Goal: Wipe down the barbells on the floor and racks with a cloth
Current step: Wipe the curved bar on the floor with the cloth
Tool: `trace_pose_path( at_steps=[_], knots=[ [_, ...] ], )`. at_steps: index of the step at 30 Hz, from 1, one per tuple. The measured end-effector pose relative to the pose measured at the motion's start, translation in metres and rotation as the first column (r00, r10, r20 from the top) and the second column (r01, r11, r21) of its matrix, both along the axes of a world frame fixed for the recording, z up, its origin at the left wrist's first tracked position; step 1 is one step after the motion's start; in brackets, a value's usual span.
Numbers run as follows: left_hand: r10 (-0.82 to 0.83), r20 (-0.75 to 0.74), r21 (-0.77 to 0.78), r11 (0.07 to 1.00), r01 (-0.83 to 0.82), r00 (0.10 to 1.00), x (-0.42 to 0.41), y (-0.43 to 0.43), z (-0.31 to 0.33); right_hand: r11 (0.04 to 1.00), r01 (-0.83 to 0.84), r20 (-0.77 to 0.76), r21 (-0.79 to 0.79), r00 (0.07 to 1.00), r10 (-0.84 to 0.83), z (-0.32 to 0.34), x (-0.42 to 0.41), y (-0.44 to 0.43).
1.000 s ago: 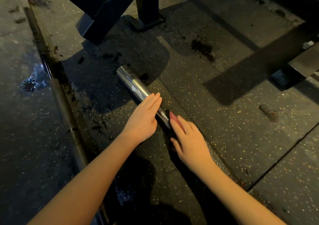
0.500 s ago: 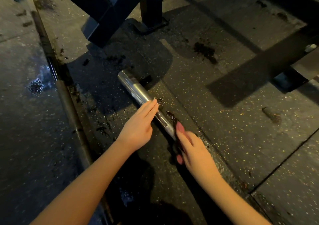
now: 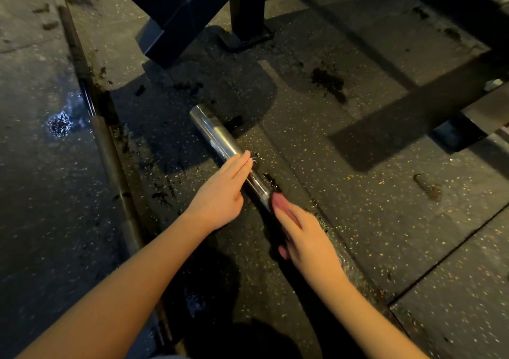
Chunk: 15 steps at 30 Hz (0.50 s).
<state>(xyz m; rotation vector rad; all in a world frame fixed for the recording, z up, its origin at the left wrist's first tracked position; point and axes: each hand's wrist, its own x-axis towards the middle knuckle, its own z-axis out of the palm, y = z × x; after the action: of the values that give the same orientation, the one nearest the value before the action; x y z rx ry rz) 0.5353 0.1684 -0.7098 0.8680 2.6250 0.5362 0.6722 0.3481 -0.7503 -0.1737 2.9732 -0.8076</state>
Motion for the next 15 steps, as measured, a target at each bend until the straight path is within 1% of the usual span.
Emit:
trace_pose_path(
  at_steps=[2,4,6,8,11,13,15],
  knots=[
    [-0.018,0.01,-0.007,1.0,0.018,1.0,-0.001,-0.003,0.002,1.0,-0.005,-0.003,-0.028,1.0,0.005,-0.01,0.043,0.014],
    [-0.022,0.01,-0.005,1.0,0.022,1.0,0.0,-0.003,0.001,1.0,-0.02,-0.047,-0.006,0.999,0.02,-0.014,0.053,0.02],
    [-0.006,-0.006,-0.004,1.0,0.006,1.0,0.003,0.0,-0.002,1.0,-0.015,-0.091,0.01,0.996,0.016,-0.013,0.033,0.015],
    [0.007,-0.019,-0.012,1.0,-0.008,1.0,0.004,0.004,-0.005,0.998,-0.029,-0.116,0.063,0.993,0.036,-0.007,0.001,0.002],
    [0.009,-0.039,-0.022,1.0,-0.01,0.999,0.003,0.009,-0.007,0.993,-0.013,-0.086,0.115,0.996,0.023,0.001,-0.038,-0.013],
    [0.014,-0.044,-0.012,1.0,-0.015,0.999,0.003,0.01,-0.008,0.992,-0.006,-0.069,0.124,0.998,0.015,0.002,-0.036,-0.011],
    [0.018,-0.04,0.001,1.0,-0.018,0.999,0.004,0.009,-0.008,0.996,0.034,-0.059,0.087,0.998,-0.029,0.0,-0.011,-0.003]
  ],
)
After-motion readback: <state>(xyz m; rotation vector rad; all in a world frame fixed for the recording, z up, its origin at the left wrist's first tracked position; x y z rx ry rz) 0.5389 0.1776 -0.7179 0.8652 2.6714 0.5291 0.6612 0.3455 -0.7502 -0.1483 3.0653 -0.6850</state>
